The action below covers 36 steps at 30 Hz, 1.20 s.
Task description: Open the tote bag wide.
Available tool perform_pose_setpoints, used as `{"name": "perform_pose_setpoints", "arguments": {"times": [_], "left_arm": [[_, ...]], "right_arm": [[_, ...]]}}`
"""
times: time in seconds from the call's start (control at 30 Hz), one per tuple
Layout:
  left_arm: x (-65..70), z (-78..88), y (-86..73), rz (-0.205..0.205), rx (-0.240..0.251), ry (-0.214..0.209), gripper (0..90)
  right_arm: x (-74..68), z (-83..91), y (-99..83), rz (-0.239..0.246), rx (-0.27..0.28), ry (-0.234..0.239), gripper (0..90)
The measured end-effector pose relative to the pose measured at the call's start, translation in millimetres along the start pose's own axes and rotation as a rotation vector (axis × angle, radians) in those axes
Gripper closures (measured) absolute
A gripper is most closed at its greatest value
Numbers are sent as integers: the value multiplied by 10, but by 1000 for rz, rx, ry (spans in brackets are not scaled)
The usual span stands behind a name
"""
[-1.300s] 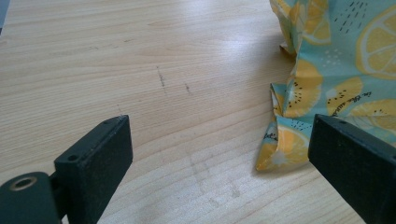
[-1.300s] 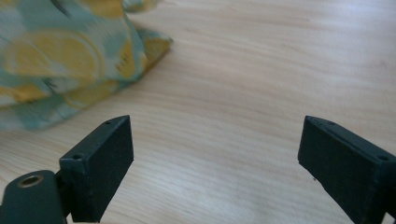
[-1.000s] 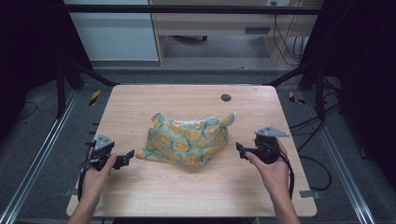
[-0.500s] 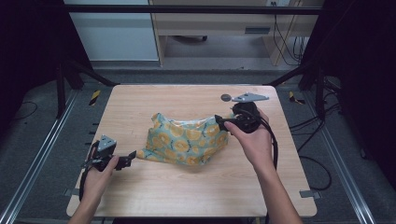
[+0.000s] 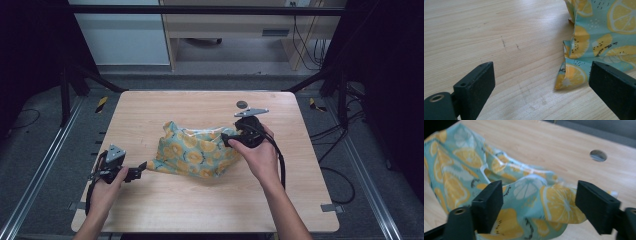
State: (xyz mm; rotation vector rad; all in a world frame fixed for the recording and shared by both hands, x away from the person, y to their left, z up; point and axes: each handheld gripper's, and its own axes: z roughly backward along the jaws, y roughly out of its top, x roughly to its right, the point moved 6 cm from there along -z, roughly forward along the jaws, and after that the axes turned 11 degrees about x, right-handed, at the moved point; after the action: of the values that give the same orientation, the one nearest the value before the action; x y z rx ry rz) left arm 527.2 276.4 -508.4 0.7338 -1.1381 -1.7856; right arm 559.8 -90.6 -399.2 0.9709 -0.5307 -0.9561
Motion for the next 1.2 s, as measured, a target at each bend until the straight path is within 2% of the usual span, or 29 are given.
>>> {"name": "perform_pose_setpoints", "arguments": {"times": [0.13,0.17,0.2,0.27,0.3,0.33,0.43,0.5,0.57,0.63,0.7,0.73,0.83,0.93,1.0,1.03,1.1,1.17,1.2], "left_arm": [[14,4,2,-11,-4,2,64],[14,4,2,-11,-4,2,64],[17,9,6,-16,-2,3,64],[22,15,14,-16,3,2,64],[22,15,14,-16,3,2,64],[32,22,26,-24,7,0,65],[49,30,41,-30,12,-6,68],[77,47,65,-35,22,-18,68],[84,60,81,-37,26,-25,70],[114,106,143,-35,64,-34,78],[128,123,163,-39,71,-42,80],[164,163,213,-36,87,-57,94],[217,206,279,-43,103,-79,114],[313,247,425,-52,124,-115,131],[337,246,457,-55,125,-123,132],[363,238,488,-51,128,-132,133],[426,204,545,-50,123,-163,135],[511,141,654,-86,108,-174,135],[511,141,654,-86,108,-174,135]], "right_arm": [[-77,-33,-124,12,-19,66,612],[-77,-33,-124,12,-19,66,612],[-104,-37,-151,30,-9,85,733],[-128,-28,-154,35,8,100,825],[-128,-28,-154,35,8,100,825],[-145,-4,-140,51,31,99,865],[-176,34,-113,60,61,110,876],[-246,115,-88,75,100,129,877],[-275,148,-91,82,110,138,877],[-385,255,-147,97,138,176,874],[-418,291,-180,97,143,184,874],[-478,353,-248,100,161,208,874],[-536,408,-325,101,171,226,875],[-646,491,-500,107,182,263,877],[-665,509,-542,107,186,270,877],[-698,533,-628,105,185,282,877],[-713,541,-667,105,183,287,877],[-750,550,-761,108,179,305,877],[-750,550,-761,108,179,305,877]]}}
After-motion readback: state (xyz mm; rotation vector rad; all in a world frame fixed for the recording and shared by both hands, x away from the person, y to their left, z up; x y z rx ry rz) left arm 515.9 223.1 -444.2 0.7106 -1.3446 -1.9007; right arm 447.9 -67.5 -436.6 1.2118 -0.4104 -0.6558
